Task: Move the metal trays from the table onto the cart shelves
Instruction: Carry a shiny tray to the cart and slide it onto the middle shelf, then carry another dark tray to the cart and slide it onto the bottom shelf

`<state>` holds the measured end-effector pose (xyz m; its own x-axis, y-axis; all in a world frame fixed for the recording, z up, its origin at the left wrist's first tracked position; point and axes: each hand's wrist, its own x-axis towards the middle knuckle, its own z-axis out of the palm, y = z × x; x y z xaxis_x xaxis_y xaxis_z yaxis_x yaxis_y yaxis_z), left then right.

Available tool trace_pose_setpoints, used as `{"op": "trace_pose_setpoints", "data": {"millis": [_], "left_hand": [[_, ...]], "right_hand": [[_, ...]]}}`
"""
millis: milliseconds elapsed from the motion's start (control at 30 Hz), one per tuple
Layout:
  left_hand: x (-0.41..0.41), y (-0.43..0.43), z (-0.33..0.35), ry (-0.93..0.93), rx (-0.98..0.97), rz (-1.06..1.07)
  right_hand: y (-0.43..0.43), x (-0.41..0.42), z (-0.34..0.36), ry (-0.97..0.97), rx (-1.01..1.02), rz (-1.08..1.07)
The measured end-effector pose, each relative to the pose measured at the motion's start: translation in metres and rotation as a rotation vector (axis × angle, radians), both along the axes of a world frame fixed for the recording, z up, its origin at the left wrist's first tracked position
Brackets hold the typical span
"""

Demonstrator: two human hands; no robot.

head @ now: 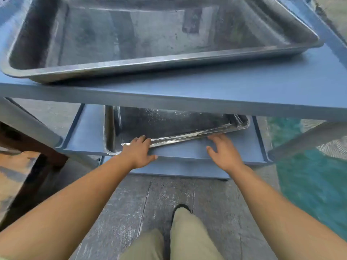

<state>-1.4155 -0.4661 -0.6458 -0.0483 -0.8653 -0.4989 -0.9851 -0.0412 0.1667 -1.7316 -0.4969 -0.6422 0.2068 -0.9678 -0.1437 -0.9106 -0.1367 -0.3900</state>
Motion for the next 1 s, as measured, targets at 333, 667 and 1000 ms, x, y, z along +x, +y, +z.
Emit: {"op": "trace_pose_setpoints", "data": {"millis": [333, 667, 1000], "left_hand": [[0.002, 0.099, 0.169, 0.070, 0.060, 0.064], [0.073, 0.239, 0.289, 0.135, 0.003, 0.323], [0.173, 0.454, 0.318, 0.051, -0.021, 1.039]], "right_hand": [[0.085, 0.018, 0.165, 0.098, 0.377, -0.044], [0.162, 0.119, 0.275, -0.020, 0.528, 0.177], [0.239, 0.361, 0.288, 0.139, 0.485, 0.961]]}}
